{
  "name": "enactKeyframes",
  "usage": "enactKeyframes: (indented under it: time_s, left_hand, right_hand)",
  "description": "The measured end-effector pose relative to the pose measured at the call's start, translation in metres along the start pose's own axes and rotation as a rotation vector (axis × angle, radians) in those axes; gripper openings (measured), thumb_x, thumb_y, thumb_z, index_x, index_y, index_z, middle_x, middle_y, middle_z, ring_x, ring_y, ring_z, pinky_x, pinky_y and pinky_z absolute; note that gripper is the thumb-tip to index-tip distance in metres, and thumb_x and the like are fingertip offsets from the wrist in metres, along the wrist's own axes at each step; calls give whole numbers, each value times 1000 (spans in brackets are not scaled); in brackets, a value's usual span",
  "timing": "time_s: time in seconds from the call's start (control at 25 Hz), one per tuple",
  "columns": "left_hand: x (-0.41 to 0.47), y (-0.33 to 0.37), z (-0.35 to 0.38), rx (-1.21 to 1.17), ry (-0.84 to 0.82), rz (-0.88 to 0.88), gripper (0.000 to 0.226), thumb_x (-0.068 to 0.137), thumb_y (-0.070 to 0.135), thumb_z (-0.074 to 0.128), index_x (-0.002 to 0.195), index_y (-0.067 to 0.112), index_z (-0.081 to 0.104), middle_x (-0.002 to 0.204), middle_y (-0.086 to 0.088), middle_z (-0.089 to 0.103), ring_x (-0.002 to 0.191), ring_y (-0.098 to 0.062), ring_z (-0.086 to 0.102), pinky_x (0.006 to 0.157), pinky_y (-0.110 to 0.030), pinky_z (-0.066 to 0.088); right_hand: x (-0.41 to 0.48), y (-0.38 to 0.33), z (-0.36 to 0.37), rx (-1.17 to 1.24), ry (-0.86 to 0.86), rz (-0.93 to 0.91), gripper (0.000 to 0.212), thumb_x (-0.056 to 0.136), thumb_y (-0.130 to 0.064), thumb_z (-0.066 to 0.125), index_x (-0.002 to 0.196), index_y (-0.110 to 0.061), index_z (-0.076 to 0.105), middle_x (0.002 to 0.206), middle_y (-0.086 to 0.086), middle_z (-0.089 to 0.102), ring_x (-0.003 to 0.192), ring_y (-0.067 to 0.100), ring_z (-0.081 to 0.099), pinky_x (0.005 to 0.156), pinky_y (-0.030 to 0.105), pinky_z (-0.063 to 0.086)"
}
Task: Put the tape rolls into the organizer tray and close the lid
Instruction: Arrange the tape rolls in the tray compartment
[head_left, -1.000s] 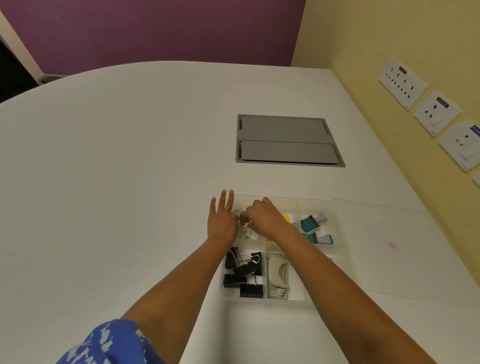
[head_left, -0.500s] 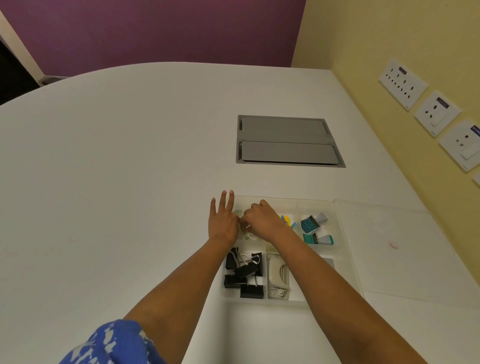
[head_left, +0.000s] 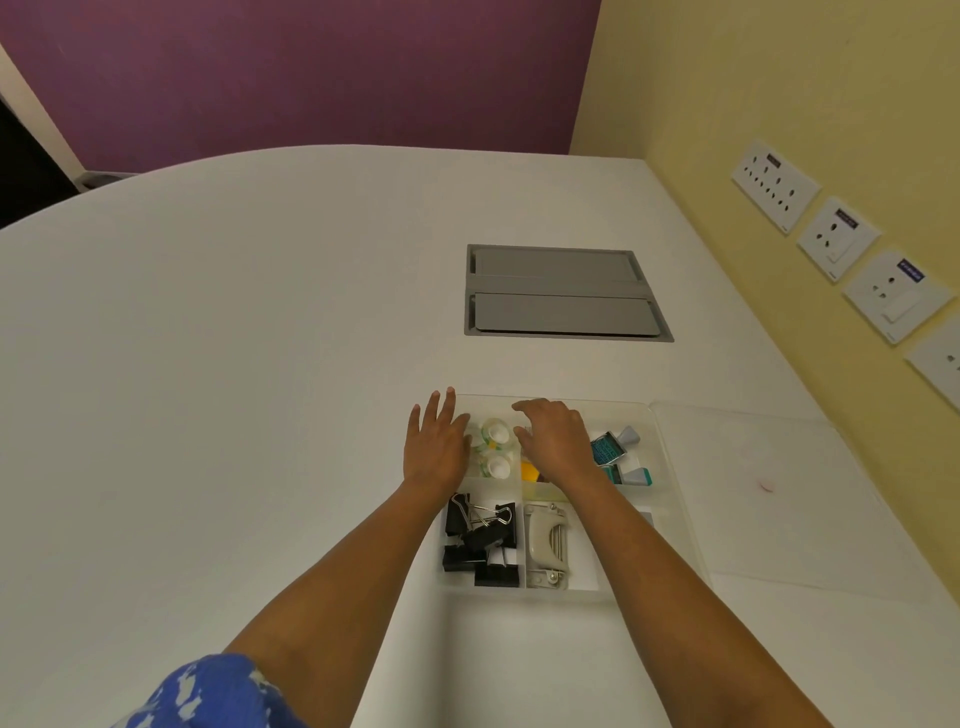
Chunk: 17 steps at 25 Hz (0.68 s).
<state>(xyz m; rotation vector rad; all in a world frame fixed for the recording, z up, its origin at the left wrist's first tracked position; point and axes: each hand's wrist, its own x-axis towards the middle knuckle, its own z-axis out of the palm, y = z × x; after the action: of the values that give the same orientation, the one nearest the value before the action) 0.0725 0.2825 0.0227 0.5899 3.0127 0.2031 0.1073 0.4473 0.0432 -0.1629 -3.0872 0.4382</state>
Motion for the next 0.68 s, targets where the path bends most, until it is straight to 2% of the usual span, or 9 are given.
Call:
enactKeyframes:
  time_s: [0.2,0.4,0.68]
  left_hand:
    - [-11,4,-12,-52,3,10,41,102,30,30,140,20,39,159,-7,19,148,-24,12,121,-42,7]
    - [-26,8,-19,-90,-18,46,40,102,29,32,139,18,41,157,-9,23,147,-25,16,121,-41,13]
    - [-31,39,-24,-188,22,95,39,101,26,36,137,14,45,154,-11,32,144,-26,25,118,-38,21]
  right_hand:
    - [-13,-1,-4,-84,-39,17,44,97,-29,47,140,-18,44,143,4,49,127,25,47,104,37,35]
    - [-30,0,-10,-94,-27,78,43,96,-28,48,138,-17,46,142,6,50,126,26,47,103,38,35]
    - [-54,31,-27,-69,68,162,41,98,-25,47,138,-16,47,141,5,50,127,24,47,104,36,34]
